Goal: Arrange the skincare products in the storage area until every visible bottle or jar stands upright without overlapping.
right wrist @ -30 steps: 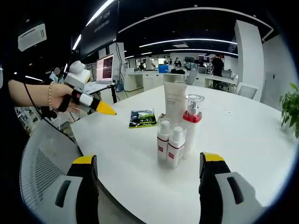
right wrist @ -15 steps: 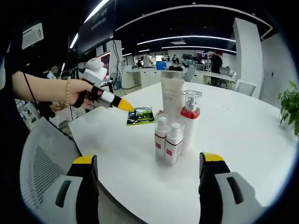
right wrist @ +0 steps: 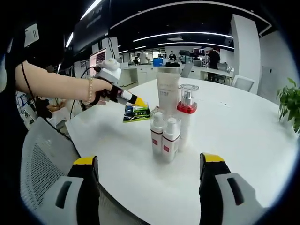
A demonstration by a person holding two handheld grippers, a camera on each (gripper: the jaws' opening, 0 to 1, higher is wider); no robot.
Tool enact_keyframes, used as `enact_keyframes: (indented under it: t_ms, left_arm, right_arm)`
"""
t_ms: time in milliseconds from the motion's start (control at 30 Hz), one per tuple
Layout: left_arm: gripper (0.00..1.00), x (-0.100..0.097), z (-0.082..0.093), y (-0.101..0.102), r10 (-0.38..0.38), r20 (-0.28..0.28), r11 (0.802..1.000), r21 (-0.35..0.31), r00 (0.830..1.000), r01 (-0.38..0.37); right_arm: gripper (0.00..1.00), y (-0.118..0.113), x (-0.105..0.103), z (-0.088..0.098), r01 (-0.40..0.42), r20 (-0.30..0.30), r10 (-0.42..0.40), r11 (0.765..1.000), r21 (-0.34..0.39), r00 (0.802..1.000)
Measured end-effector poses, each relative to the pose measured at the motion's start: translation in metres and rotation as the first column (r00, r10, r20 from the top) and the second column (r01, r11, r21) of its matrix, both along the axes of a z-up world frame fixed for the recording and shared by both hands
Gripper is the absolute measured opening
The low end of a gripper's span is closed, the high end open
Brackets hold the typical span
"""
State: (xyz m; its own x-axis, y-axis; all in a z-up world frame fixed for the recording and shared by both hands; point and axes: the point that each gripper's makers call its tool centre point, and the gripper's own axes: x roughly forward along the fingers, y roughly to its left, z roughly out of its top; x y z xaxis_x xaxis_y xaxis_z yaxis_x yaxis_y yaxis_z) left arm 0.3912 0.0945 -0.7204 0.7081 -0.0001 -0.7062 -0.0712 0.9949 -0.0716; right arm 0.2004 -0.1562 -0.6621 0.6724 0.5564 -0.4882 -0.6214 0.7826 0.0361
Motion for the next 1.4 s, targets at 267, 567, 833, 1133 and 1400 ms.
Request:
enact_keyframes:
  t_ms: [267, 567, 833, 1133, 1400]
  left_arm:
    - [0.97, 0.024, -0.019, 0.001, 0.064, -0.038, 0.998, -0.012, 0.997, -0.064]
    - [0.98, 0.015, -0.037, 0.006, 0.089, -0.093, 0.995, 0.049, 0.992, -0.084]
    - [0.93, 0.017, -0.048, 0.008, 0.090, -0.137, 0.996, 0.037, 0.986, -0.086]
    - [0.85, 0.009, -0.049, 0.010, 0.037, -0.093, 0.998, 0.061, 0.995, -0.032]
    - [0.66, 0.008, -0.045, 0.009, -0.039, -0.045, 0.995, 0.086, 0.998, 0.043]
  right_arm:
    - [0.88, -0.004, 0.001, -0.004, 0.021, -0.019, -0.021, 1.000, -0.007, 1.000]
    - [0.87, -0.006, 0.002, -0.009, 0.034, -0.036, -0.035, 0.999, -0.015, 0.999]
    - [0.87, -0.006, 0.001, -0.011, 0.035, -0.044, -0.036, 0.999, -0.025, 0.998]
    - [0.88, -0.006, 0.002, -0.011, 0.032, -0.041, -0.033, 0.999, -0.029, 0.999]
    - [0.88, -0.005, 0.002, -0.011, 0.023, -0.032, -0.025, 0.999, -0.036, 0.999]
